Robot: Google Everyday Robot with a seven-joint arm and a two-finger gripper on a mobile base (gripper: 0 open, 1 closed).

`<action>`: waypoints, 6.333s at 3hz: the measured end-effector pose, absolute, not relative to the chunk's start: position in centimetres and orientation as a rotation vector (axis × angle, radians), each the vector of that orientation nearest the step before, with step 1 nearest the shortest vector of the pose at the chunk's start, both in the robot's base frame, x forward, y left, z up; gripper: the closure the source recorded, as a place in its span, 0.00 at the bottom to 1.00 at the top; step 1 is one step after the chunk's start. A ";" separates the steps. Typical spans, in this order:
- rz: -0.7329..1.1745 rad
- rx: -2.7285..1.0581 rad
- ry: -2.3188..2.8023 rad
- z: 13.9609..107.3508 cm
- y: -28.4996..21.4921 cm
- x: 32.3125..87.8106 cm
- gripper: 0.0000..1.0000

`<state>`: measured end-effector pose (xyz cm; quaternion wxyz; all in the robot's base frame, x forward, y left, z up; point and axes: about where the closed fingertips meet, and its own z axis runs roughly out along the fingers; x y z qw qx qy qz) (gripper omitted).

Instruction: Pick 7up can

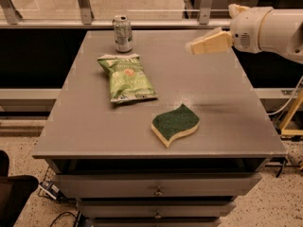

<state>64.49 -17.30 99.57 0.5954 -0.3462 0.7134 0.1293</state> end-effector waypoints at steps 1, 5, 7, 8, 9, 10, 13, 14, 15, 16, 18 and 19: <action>0.300 -0.804 1.657 99.6 -17.3 64.5 0.00; 0.333 -0.749 1.542 97.8 -13.6 72.6 0.00; 0.330 -0.680 1.568 98.5 -10.0 74.6 0.00; 0.394 -0.650 1.563 99.2 -7.4 75.1 0.00; 0.483 -0.621 1.513 99.6 -4.9 76.0 0.00; 0.496 -0.630 1.514 99.4 -4.4 76.3 0.00; 0.617 -0.721 1.566 94.1 -1.0 81.8 0.00; 0.621 -0.754 1.581 93.0 0.1 82.6 0.00; 0.636 -0.777 1.565 92.4 1.2 83.4 0.00; 0.661 -0.792 1.533 91.9 2.5 84.1 0.00; 0.715 -0.800 1.482 91.5 6.2 85.1 0.00; 0.718 -0.791 1.484 91.5 7.2 85.2 0.00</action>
Offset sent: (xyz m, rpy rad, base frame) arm 0.0136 0.0099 -0.0082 -0.0135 0.0364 0.0576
